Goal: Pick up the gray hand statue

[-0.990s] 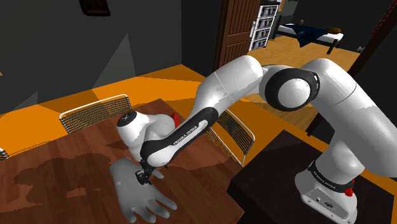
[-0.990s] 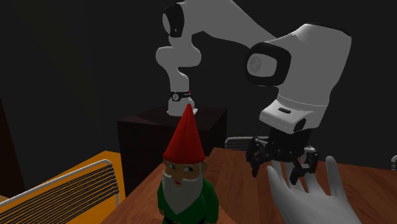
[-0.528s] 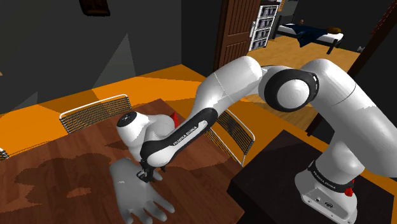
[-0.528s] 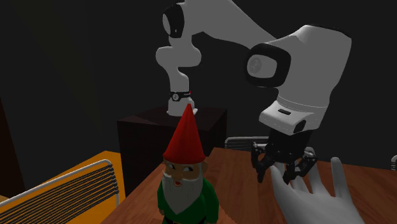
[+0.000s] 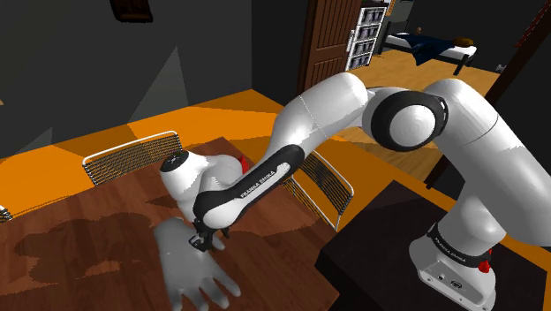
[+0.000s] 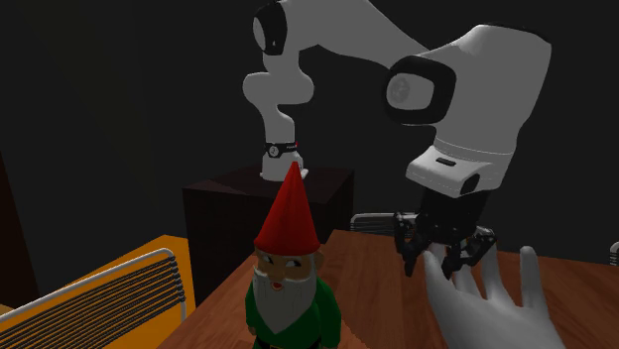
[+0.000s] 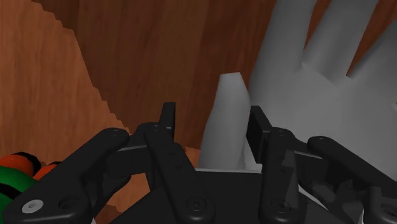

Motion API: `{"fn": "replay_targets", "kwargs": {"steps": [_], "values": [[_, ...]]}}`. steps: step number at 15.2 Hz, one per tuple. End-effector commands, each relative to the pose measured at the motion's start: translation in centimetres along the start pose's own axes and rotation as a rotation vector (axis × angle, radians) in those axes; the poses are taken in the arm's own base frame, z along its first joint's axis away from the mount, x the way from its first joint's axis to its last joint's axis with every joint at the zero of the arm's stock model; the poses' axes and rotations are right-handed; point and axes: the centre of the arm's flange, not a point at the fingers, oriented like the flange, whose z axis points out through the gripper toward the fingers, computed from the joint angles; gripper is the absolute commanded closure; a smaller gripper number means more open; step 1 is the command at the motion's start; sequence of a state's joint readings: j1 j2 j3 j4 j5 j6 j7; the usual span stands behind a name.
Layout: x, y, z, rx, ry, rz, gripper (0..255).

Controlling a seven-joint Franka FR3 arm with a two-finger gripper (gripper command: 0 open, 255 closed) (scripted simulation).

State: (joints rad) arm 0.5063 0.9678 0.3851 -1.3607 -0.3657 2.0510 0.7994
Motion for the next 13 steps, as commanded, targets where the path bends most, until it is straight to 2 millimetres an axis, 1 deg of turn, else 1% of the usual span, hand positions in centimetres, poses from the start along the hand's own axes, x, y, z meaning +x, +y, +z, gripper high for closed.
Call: {"fn": "replay_targets", "kwargs": {"steps": [1,11,13], "values": [[0.0,0.2,-1.1,-0.001,0.001,0.002,255],[-0.9,0.8,-6.2,-0.001,0.001,0.002,255],[-0.9,0.8,-6.3,-0.001,0.001,0.002,255]]}}
